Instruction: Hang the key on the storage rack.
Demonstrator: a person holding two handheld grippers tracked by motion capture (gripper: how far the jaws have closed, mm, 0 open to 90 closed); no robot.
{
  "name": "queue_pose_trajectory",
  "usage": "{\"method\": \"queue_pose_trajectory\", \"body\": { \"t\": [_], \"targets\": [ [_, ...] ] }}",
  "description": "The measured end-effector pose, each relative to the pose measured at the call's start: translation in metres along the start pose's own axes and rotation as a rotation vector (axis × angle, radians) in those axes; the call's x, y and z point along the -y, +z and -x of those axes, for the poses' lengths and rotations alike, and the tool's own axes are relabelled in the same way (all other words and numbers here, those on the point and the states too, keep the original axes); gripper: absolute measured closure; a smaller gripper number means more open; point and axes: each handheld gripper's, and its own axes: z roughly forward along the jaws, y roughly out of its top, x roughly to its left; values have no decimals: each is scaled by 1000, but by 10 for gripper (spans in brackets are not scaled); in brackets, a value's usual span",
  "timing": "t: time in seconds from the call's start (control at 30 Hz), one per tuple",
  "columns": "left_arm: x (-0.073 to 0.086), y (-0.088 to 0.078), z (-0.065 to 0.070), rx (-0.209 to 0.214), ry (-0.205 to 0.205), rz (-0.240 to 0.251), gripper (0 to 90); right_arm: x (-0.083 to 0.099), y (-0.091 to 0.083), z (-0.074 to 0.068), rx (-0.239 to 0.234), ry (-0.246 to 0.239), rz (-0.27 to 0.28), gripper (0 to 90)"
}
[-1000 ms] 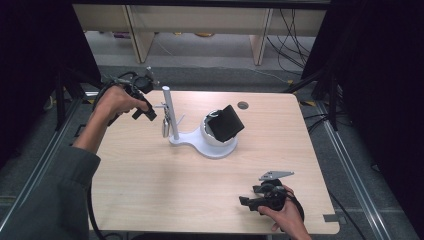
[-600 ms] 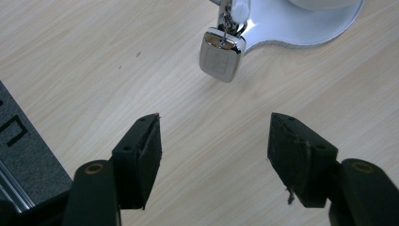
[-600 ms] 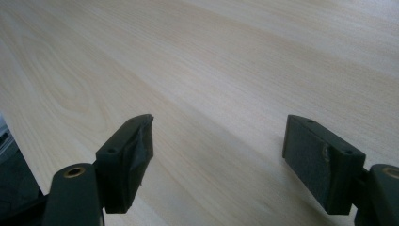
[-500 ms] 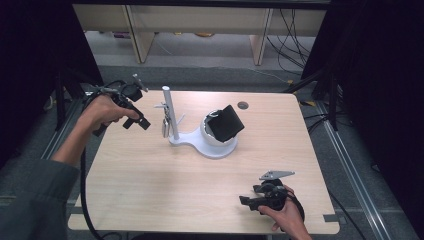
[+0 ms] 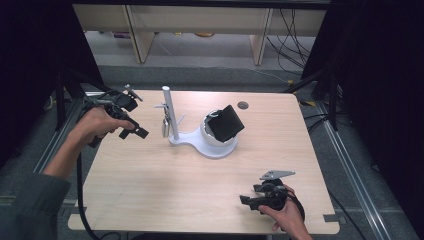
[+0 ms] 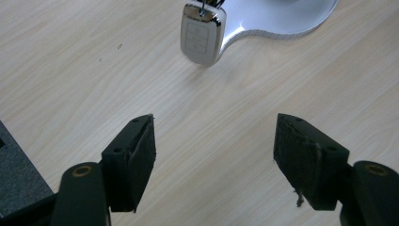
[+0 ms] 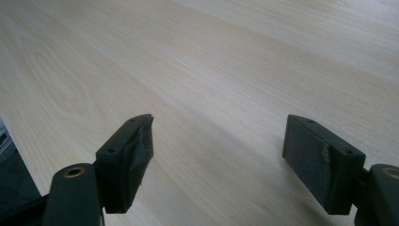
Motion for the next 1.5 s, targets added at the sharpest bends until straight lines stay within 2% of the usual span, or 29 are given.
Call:
{"method": "queue_pose_trajectory", "body": {
  "t": [0.1, 0.17, 0.23, 0.3, 0.33, 0.4, 0.43, 0.47, 0.53, 0.57, 0.6, 0.63, 0.7, 0.73, 0.77, 0.8, 0.87, 0.9, 0.93, 1.0, 1.03, 1.13, 1.2, 1.23, 1.3, 1.37, 1.5],
  "targets": [
    [9, 3, 6, 13, 6, 22, 291, 0, 0, 0, 0, -2, 4, 258],
    [16, 6, 13, 22, 31, 16, 282, 0, 0, 0, -14, 2, 1, 258],
    [21, 10, 19, 26, 49, 13, 280, 0, 0, 0, -2, -9, 7, 258],
    [25, 14, 23, 34, 65, 12, 267, 0, 0, -2, -2, 9, 2, 258],
    [27, 16, 25, 29, 66, 23, 260, 0, -1, -1, 0, -8, 4, 258],
    [33, 23, 30, 42, 70, 28, 255, 0, 0, -1, 2, -11, 20, 259],
    [36, 25, 31, 47, 84, 17, 255, 0, 0, -1, 5, -3, 14, 258],
    [39, 29, 34, 56, 65, 36, 253, 0, -1, -2, 3, 4, 2, 258],
    [45, 33, 36, 60, 70, 42, 246, 0, 1, -2, 4, 11, 4, 258],
    [48, 34, 37, 66, 85, 37, 244, 0, 2, -1, -17, 11, 9, 258],
    [51, 37, 40, 72, 67, 56, 244, 0, 1, 0, 1, -7, 1, 258],
    [54, 37, 41, 78, 82, 52, 244, 1, 1, -2, -12, 16, 6, 258],
    [58, 40, 43, 82, 86, 66, 241, 0, 1, -3, -8, 21, -2, 258],
    [61, 41, 45, 82, 83, 75, 239, 1, 3, -2, 2, 11, 25, 258],
    [64, 44, 49, 92, 73, 86, 238, 1, 3, -3, 2, 14, 24, 258],
    [66, 46, 50, 93, 86, 83, 238, 0, 3, -2, 2, -2, 31, 258],
    [72, 51, 56, 95, 94, 87, 236, 0, 3, -1, 7, -2, 25, 258],
    [75, 53, 59, 96, 91, 93, 233, 0, 3, -2, 8, 14, 17, 258],
    [78, 56, 63, 92, 84, 104, 230, 0, 3, -1, 13, -6, 11, 258],
    [84, 62, 69, 96, 103, 106, 227, 0, 3, -1, 10, -1, 5, 258],
    [88, 66, 73, 114, 113, 105, 227, 0, 3, -3, 5, 9, 3, 258],
    [95, 74, 82, 125, 137, 100, 225, -1, 3, -2, 7, -13, -4, 258],
    [99, 80, 90, 117, 131, 115, 222, 0, 3, -4, 10, 7, -1, 258],
    [100, 83, 95, 116, 128, 129, 222, 0, 4, -2, 9, -10, 5, 258],
    [103, 90, 101, 138, 160, 121, 222, -1, 3, -2, 7, -12, -4, 258],
    [104, 95, 108, 135, 177, 118, 222, -1, 3, -3, -7, -2, -2, 258],
    [109, 103, 117, 140, 209, 118, 216, -1, 3, -2, -1, -1, -1, 254]
  ]
}}
